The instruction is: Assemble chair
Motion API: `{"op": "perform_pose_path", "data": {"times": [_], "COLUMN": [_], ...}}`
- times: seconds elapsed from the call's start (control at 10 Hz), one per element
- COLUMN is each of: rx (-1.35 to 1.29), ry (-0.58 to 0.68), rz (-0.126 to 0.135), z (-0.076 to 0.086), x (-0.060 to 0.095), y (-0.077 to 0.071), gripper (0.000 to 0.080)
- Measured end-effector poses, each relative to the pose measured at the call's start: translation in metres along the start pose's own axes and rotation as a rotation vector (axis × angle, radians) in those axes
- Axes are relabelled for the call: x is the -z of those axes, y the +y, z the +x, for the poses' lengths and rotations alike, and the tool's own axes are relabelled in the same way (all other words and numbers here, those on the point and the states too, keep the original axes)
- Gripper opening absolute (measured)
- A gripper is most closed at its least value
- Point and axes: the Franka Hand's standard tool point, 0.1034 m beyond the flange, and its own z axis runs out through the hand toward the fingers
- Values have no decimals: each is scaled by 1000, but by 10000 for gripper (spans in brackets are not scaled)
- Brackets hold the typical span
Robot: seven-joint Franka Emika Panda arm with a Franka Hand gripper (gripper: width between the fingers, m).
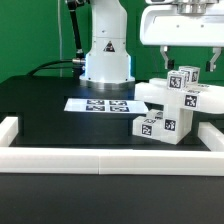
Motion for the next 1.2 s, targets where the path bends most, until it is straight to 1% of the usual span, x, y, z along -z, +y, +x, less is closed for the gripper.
{"op": "perform_pose_path", "data": {"times": [0.3,0.5,0.8,1.0,1.1,1.2], "rx": [270,425,583,749,767,769], "ry": [14,15,15,15,16,16], "rz": [5,1,0,-2,-3,-3], "z": [0,1,1,2,3,3], "x": [-1,-2,-2,-2,-2,-2], "y": [-1,0,1,2,3,3], "gripper": [649,649,649,649,649,558]}}
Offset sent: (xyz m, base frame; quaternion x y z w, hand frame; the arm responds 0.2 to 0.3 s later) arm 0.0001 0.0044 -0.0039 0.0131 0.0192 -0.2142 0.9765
